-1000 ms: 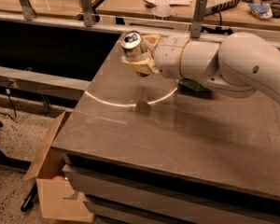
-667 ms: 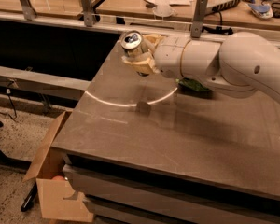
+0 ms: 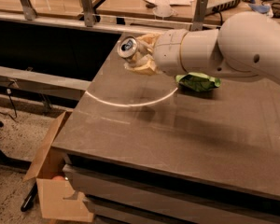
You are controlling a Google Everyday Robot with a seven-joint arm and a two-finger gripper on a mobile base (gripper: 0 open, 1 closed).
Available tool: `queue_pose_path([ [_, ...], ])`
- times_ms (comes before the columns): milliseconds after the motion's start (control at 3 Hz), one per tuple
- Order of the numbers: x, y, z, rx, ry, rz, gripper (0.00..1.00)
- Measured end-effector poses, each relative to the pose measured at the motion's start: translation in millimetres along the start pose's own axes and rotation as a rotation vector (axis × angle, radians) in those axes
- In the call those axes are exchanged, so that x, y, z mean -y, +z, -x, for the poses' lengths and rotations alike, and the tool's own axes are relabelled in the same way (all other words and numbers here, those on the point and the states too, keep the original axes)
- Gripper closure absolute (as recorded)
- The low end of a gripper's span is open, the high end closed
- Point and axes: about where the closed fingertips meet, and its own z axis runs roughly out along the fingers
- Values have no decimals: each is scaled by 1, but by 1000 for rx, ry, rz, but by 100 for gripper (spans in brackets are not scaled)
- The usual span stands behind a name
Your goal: Knock redbull can over
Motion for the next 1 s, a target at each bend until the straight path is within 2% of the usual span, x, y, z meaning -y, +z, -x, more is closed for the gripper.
queue_pose_path([
  [333,-11,-13,-6,-85,-233,144,100],
  [667,-23,-29,-17,-178,-375,284,100],
  [1000,-33,-41,-29,-283,-466,413,100],
])
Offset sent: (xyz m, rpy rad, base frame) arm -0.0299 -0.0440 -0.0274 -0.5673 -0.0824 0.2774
